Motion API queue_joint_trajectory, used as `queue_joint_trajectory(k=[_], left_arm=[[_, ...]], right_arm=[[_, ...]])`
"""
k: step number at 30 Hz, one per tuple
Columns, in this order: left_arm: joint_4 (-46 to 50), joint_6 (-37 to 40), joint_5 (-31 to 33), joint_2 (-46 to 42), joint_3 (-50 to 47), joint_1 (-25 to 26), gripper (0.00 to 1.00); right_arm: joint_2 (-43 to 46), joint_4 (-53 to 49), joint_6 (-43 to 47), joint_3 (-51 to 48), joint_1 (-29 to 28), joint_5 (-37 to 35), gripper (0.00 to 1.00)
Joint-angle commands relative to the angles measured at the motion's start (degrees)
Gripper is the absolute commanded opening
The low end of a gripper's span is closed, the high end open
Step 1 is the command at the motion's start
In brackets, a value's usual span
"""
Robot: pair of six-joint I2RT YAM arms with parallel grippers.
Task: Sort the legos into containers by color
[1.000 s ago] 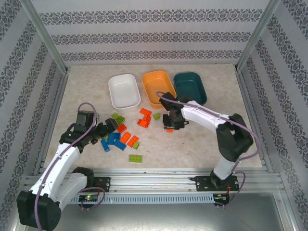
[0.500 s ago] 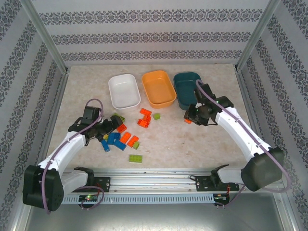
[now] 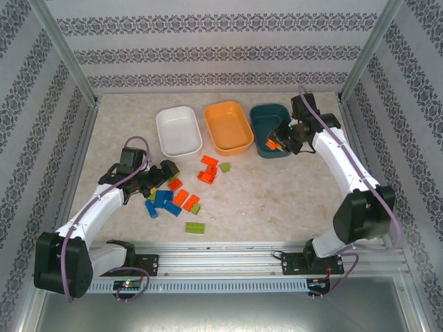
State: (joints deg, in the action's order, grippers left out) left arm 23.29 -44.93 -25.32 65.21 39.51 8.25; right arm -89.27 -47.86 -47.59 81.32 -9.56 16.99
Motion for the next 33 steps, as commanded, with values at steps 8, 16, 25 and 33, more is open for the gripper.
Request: queue_joint_trajectory(k=[8, 16, 25, 33], left_arm=[[5.03, 3.78, -0.39, -0.17, 1.00, 0.08, 1.00], [9.11, 5.28, 0.08, -2.11, 1.49, -0.08, 1.00], [14.67, 6.98, 1.84, -6.23, 1.80, -0.35, 1.00], [18.62, 8.70, 3.20, -6.27, 2.86, -0.34, 1.00]], right_arm=[[-13.23, 6.42, -8.09, 5.69, 4.09, 1.16, 0.27], [-26.19, 3.35, -9.03, 15.74, 4.64, -0.79, 0.27], [-36.06, -1.77, -7.44, 24.05, 3.78, -3.28, 0.29], [-39.83, -4.63, -6.09, 27.59, 3.51, -4.67, 0.45]])
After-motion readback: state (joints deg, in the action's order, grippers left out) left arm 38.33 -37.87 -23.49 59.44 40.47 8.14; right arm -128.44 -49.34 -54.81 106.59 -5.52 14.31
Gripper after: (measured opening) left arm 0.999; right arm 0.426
